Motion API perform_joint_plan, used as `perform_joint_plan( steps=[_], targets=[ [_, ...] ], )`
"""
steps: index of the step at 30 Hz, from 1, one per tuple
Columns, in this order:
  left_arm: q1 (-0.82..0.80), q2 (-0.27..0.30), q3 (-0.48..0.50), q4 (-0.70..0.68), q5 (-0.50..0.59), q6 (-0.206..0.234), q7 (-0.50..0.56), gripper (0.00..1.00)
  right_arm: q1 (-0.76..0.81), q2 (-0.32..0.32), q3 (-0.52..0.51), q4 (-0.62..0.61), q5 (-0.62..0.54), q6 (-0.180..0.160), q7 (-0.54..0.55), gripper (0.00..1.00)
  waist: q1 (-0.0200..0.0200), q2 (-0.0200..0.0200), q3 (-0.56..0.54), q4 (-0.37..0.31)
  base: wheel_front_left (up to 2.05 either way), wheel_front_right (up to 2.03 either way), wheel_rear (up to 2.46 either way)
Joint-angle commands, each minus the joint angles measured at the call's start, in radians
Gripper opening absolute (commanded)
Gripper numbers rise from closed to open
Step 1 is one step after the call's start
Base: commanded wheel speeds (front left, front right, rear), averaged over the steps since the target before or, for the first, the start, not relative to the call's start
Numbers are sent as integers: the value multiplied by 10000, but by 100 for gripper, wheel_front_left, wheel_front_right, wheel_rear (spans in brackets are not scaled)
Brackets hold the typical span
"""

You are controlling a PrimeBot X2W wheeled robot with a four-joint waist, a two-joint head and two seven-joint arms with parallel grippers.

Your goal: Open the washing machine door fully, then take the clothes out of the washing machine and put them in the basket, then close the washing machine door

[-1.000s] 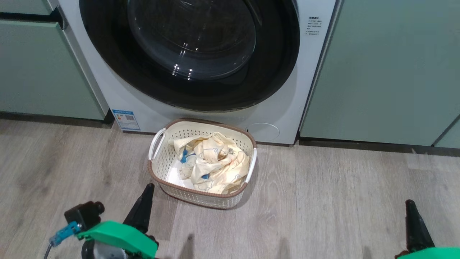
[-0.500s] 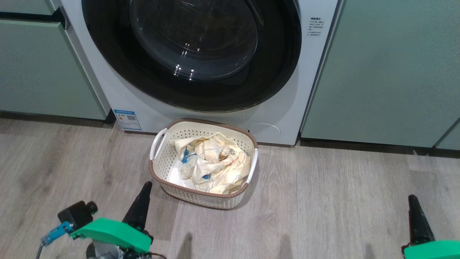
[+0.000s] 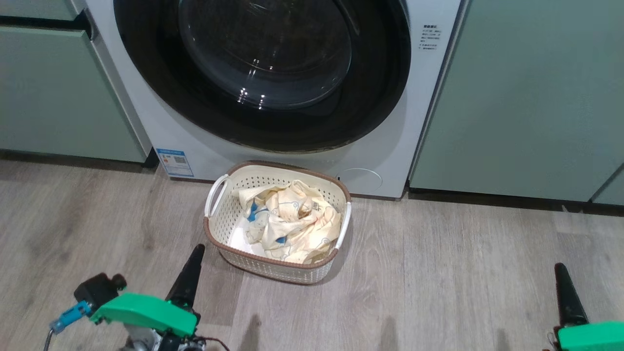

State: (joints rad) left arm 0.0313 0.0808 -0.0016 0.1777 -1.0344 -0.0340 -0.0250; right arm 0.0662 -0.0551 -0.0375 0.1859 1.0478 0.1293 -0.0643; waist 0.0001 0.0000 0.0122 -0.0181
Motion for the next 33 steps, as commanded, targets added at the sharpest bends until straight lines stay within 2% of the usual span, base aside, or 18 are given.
perform_joint_plan(
  steps=[1,33],
  targets=[
    [-625,57,295,-248,-279,-120,67,0,-612,-227,25,-258,288,8,69,0,-1,0,-2,4,0,0,0],
    [-1108,-83,721,342,-3901,-665,811,0,-1316,-238,-220,271,3931,12,957,0,-1,0,-59,118,0,0,0]
  ],
)
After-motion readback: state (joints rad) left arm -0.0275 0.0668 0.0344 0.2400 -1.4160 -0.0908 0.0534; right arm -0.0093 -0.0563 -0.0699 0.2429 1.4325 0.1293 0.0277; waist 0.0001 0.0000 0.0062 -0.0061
